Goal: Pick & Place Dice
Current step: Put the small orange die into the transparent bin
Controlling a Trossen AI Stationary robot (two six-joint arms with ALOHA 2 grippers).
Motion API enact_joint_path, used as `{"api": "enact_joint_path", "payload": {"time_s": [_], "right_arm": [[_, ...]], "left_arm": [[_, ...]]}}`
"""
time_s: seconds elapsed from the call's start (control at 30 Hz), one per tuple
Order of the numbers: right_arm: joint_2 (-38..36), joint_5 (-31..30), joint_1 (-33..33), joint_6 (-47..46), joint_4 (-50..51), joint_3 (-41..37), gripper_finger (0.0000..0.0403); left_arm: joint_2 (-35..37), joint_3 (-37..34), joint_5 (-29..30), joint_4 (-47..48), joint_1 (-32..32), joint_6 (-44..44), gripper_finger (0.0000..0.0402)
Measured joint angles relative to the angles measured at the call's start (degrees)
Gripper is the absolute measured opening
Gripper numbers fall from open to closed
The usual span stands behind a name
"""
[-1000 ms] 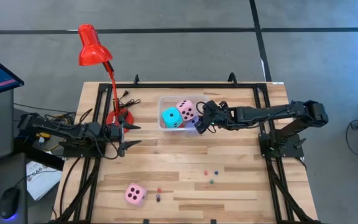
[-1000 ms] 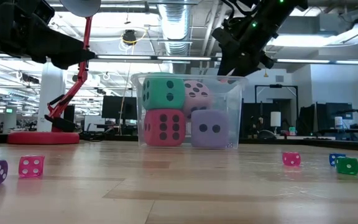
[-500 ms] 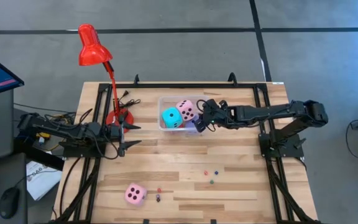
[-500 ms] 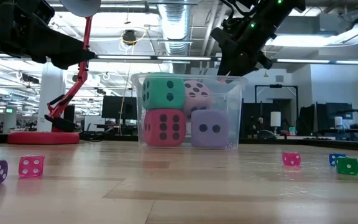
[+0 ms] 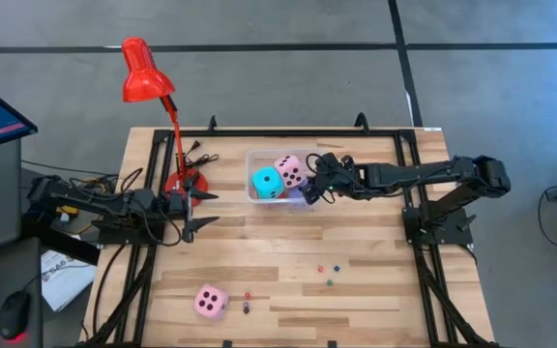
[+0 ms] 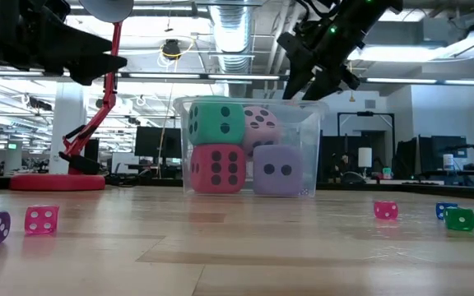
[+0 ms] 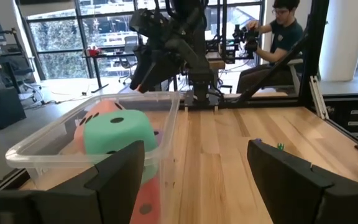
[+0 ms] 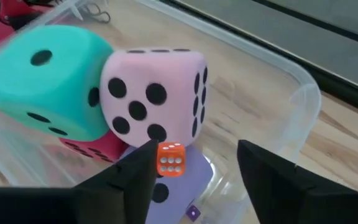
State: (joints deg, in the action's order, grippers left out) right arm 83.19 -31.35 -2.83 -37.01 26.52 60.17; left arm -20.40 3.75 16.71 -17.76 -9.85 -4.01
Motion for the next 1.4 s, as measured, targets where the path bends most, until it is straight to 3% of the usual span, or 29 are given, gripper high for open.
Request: {"api": "enact_joint_path", "payload": {"time_s": [0.27,0.57,0.93,1.4], "right_arm": [[0.0,0.0,0.2,0.1,3.0,3.0,0.0254],[0.0,0.0,-1.1,-6.9,3.0,3.1,0.0255],[0.0,2.7,-2.2,-8.0,7.3,3.1,0.0255],[0.3,1.1,-2.6,-9.4,13.0,3.1,0.0255]], "left_arm": [[0.0,0.0,0.0,-0.4,0.0,0.0,0.0274],[0.0,0.0,0.2,-1.4,0.0,0.0,0.0274],[0.0,0.0,0.3,-1.3,0.0,0.0,0.0274],[0.0,0.0,0.2,-1.3,0.0,0.0,0.0274]]}}
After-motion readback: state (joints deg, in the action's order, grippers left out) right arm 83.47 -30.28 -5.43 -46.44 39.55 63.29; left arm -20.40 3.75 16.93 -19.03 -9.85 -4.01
